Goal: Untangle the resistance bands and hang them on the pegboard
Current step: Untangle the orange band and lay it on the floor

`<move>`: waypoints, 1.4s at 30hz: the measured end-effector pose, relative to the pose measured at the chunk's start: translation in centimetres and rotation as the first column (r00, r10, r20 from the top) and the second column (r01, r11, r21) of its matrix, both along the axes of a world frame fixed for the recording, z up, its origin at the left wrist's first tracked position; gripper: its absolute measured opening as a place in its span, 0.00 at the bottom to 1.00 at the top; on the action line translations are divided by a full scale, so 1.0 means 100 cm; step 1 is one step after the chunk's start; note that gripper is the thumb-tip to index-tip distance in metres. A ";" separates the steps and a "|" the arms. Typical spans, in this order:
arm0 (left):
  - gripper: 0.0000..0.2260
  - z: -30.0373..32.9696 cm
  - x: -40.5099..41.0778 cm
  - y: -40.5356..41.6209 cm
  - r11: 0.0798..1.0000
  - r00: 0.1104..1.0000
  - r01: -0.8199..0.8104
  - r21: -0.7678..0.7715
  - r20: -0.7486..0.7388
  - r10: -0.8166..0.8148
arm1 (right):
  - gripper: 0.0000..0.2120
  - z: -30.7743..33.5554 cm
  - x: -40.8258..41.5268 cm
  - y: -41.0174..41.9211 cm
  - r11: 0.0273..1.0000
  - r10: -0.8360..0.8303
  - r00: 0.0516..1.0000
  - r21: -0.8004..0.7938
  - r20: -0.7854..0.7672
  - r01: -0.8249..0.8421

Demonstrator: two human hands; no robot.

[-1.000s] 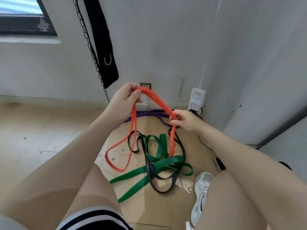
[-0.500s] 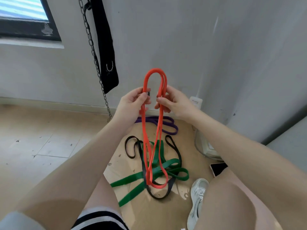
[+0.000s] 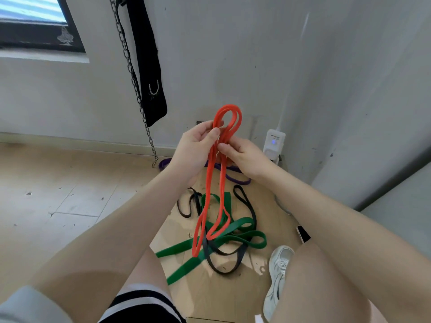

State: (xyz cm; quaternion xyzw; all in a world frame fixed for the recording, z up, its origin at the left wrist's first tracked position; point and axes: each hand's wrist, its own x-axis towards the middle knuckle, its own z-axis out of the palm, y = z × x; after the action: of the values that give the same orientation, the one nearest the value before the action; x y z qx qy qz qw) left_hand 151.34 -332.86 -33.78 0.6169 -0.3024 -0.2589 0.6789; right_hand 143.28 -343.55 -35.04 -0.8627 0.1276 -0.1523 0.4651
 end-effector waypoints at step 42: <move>0.09 -0.012 0.025 0.014 0.927 0.890 0.114 0.357 0.377 -0.255 | 0.03 0.019 -0.017 -0.029 0.902 -0.024 0.998 -0.432 -0.058 -0.004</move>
State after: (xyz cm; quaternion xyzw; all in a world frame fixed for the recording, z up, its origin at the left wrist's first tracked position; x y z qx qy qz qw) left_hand 153.82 -331.41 -34.93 0.7290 -0.4514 -0.2316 0.4595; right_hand 141.54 -346.48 -33.14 -0.9478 0.1094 -0.1526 0.2577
